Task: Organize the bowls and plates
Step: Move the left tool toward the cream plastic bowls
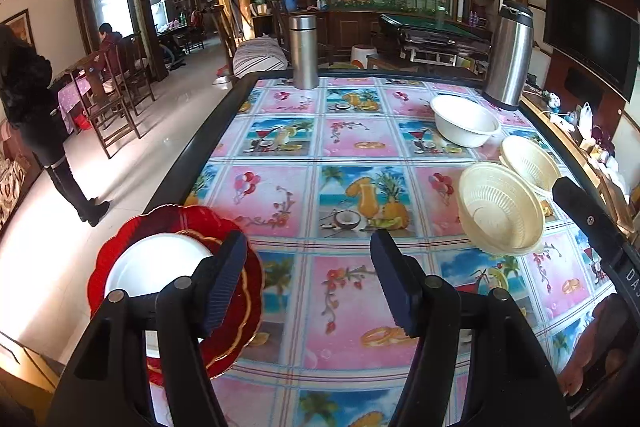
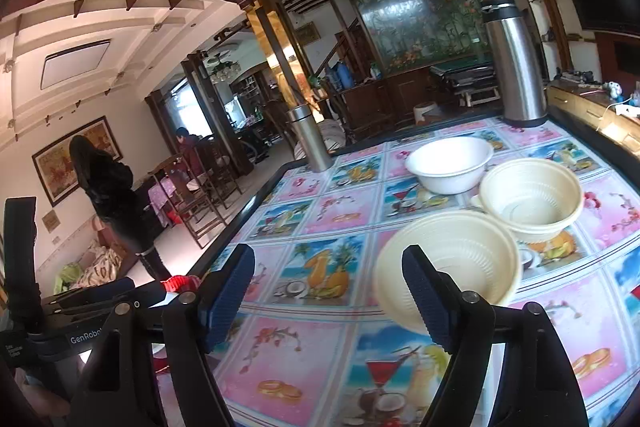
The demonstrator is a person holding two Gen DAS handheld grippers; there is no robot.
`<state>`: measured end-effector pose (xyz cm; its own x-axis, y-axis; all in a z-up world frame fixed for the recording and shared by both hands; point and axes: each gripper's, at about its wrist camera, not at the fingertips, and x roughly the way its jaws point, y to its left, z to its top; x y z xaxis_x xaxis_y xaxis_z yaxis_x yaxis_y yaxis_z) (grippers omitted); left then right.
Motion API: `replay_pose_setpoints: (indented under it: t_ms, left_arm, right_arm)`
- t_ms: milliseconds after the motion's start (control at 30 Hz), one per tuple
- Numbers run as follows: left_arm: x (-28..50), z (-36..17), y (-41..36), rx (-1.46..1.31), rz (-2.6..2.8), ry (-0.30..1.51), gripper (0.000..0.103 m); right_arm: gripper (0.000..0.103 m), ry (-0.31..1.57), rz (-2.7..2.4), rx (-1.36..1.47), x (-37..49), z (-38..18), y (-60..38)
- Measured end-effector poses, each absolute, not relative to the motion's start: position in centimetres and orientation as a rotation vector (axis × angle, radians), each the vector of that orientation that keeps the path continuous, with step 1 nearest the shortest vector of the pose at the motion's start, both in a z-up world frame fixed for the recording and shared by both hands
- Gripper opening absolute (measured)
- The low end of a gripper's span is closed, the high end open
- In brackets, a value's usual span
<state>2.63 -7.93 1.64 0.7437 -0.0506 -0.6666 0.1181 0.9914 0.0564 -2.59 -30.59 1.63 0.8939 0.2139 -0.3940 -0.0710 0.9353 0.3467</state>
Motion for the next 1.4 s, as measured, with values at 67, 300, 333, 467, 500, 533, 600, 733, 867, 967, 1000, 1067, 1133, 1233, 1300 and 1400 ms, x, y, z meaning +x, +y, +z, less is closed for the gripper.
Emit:
replay_pose_setpoints:
  t_ms: [67, 300, 333, 467, 500, 533, 600, 733, 867, 967, 1000, 1067, 1133, 1233, 1300, 1400]
  left_arm:
    - [3.2, 1.4, -9.4, 0.107, -0.117, 0.734, 0.066]
    - [5.2, 0.4, -13.9, 0.138, -0.187, 0.772, 0.066]
    - [5.5, 0.2, -14.4, 0.138, -0.195, 0.780, 0.066]
    - [6.8, -0.7, -16.1, 0.126, -0.225, 0.818, 0.066]
    - [7.2, -0.9, -16.5, 0.122, -0.232, 0.828, 0.066]
    - [7.5, -1.1, -16.9, 0.116, -0.242, 0.837, 0.066]
    - [8.5, -1.2, -17.4, 0.095, -0.261, 0.853, 0.066]
    - [11.3, -0.5, -18.1, 0.018, -0.313, 0.886, 0.068]
    - [14.4, -1.1, -18.9, -0.053, -0.383, 0.980, 0.073]
    - [15.9, -2.0, -18.9, -0.108, -0.404, 1.029, 0.073]
    - [16.0, -2.5, -18.9, -0.113, -0.406, 1.041, 0.073]
    - [16.1, -3.5, -19.1, -0.085, -0.424, 1.068, 0.073]
    - [16.2, -4.5, -19.0, -0.103, -0.449, 1.104, 0.073]
    - [16.4, -5.7, -18.8, -0.156, -0.506, 1.155, 0.073]
    - [16.2, -6.1, -18.8, -0.160, -0.498, 1.163, 0.073]
    - [15.9, -5.8, -18.5, -0.176, -0.513, 1.145, 0.073]
  right_arm:
    - [0.081, 0.435, 0.112, 0.321, -3.0, 1.7, -32.3]
    - [0.081, 0.462, 0.019, 0.325, -3.2, 0.6, -37.2]
    - [0.081, 0.467, 0.009, 0.332, -3.2, 0.4, -37.8]
    - [0.081, 0.475, -0.021, 0.369, -2.9, -0.3, -40.0]
    - [0.081, 0.472, -0.031, 0.379, -3.0, -0.4, -40.4]
    - [0.081, 0.468, -0.040, 0.391, -3.0, -0.6, -40.9]
    - [0.081, 0.460, -0.061, 0.419, -3.1, -1.1, -41.8]
    - [0.081, 0.457, -0.110, 0.494, -2.9, -1.9, -43.9]
    - [0.083, 0.435, -0.160, 0.546, -3.3, -2.2, -45.4]
    - [0.083, 0.449, -0.163, 0.581, -2.9, -2.8, -46.1]
    - [0.083, 0.460, -0.160, 0.589, -2.7, -3.0, -46.2]
    - [0.083, 0.493, -0.121, 0.629, -2.0, -3.7, -46.4]
    - [0.083, 0.524, -0.088, 0.680, -1.5, -4.4, -46.6]
    - [0.083, 0.564, -0.035, 0.757, -0.8, -5.6, -47.0]
    - [0.083, 0.586, -0.016, 0.773, -0.5, -6.1, -46.9]
    - [0.082, 0.615, 0.032, 0.790, 0.2, -6.7, -46.5]
